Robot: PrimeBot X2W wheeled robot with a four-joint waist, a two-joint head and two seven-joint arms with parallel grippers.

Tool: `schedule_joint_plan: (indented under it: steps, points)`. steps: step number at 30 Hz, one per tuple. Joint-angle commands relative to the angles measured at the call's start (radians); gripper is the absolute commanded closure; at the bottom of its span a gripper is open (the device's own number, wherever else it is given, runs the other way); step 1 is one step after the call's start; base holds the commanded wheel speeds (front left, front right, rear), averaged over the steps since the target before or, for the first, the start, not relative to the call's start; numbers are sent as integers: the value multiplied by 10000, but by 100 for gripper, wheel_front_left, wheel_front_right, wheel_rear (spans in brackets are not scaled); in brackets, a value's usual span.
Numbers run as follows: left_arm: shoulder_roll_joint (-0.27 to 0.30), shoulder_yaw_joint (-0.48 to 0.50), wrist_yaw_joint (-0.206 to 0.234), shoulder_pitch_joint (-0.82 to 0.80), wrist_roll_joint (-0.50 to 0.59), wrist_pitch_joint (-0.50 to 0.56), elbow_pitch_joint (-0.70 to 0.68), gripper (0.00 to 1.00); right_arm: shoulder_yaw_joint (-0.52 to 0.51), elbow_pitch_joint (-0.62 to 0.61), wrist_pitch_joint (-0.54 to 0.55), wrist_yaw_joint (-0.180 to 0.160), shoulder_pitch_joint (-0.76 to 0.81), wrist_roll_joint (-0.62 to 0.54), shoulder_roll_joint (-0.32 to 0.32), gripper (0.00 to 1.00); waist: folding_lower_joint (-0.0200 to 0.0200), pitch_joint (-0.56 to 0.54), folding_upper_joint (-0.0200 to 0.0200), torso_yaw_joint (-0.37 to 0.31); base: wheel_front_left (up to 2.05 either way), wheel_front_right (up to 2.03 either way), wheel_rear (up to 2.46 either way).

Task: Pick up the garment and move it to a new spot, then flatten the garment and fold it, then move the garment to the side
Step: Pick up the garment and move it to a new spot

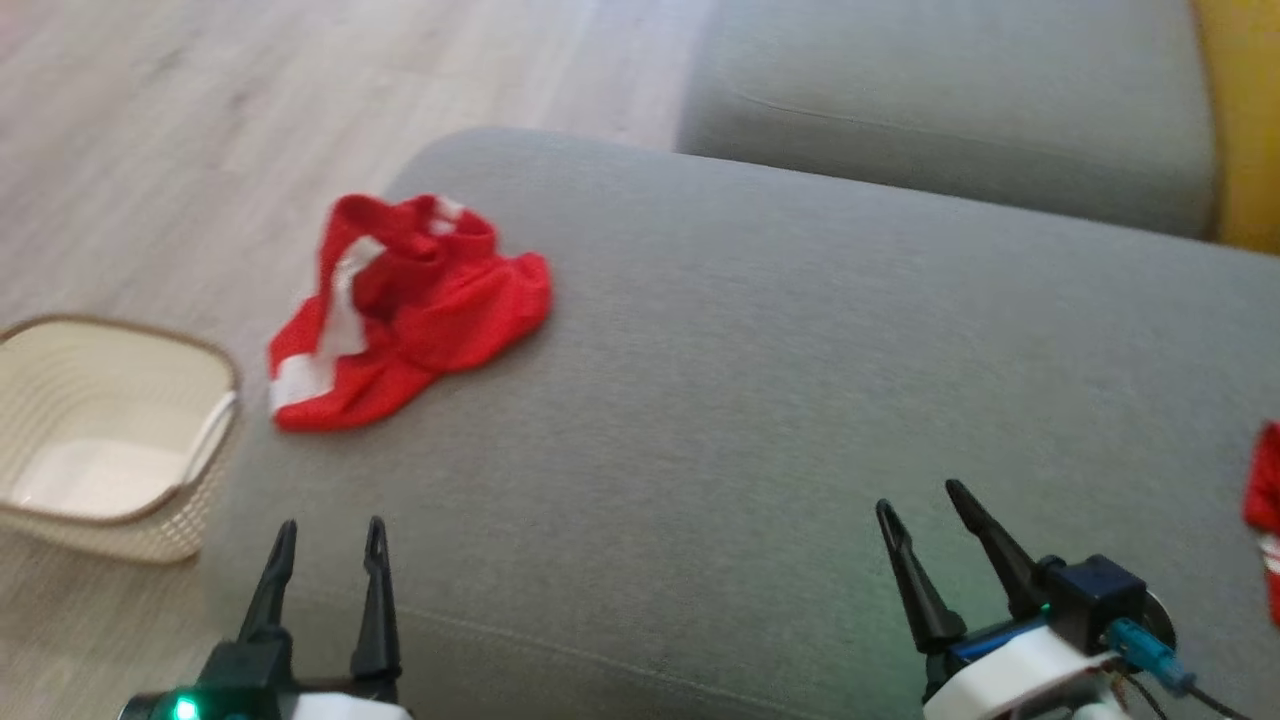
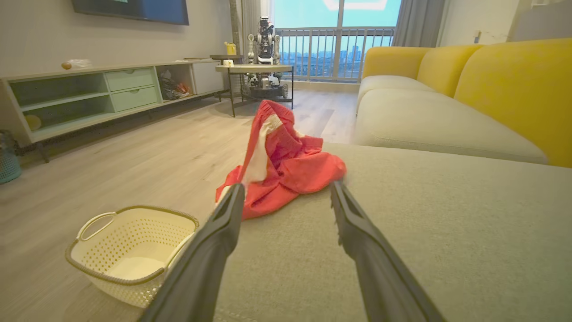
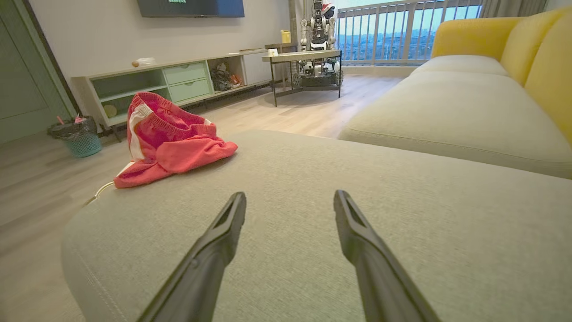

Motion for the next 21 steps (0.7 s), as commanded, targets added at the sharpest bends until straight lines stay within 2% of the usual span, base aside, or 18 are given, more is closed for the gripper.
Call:
schedule_joint_plan:
  steps: [1, 7, 13, 21]
  points:
    - [-14, 370, -26, -302, 90, -122, -322, 0, 265, -329, -93, -4, -100, 77, -37, 0, 0, -148, 0, 545, 0, 0, 0]
    - [15, 403, -80, -165, 135, -122, -353, 0, 381, -286, -93, -4, -9, 196, -37, 0, 0, -236, 0, 1109, 0, 0, 0]
    - [50, 333, -151, -223, 187, -122, -392, 0, 400, -254, -93, -4, -64, 236, -37, 0, 0, 24, 0, 1224, 0, 0, 0]
    - [570, 603, -475, -2187, 220, -122, -542, 0, 374, -327, -93, -4, -472, -220, -37, 0, 0, 947, 0, 1035, 0, 0, 0]
